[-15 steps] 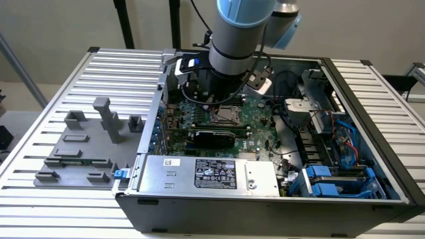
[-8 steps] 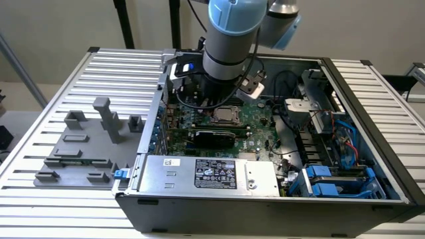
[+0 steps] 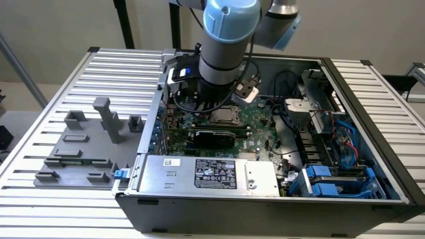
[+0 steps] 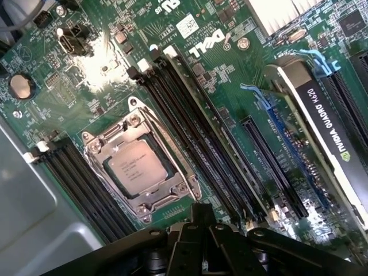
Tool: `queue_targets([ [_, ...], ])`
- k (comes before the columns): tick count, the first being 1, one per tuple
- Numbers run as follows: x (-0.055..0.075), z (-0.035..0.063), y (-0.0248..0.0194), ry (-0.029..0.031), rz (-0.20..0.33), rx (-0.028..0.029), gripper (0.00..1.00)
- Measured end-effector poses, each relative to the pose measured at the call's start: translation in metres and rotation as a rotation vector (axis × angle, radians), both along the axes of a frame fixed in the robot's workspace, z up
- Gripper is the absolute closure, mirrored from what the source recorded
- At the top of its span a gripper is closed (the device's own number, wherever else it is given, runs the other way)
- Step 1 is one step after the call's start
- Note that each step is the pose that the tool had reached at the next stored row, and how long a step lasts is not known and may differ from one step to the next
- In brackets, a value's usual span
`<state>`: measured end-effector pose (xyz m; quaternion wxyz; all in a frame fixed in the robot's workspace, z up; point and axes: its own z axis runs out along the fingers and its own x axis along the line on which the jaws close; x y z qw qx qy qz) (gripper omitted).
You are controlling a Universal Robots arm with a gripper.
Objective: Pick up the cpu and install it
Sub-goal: 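Install the second cpu locking lever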
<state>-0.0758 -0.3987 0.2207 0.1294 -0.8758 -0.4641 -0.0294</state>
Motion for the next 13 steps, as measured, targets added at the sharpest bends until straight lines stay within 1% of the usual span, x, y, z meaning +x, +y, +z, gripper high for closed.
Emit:
queue_targets([
  [7, -0.002, -0.0128, 0.0035, -0.004, 0.0, -0.0024, 0.89],
  [10, -0.003, -0.0182, 0.004, -0.0048, 0.0, -0.0052, 0.89],
  [13, -0.003, -0.0223, 0.0051, -0.0049, 0.0, -0.0061, 0.89],
])
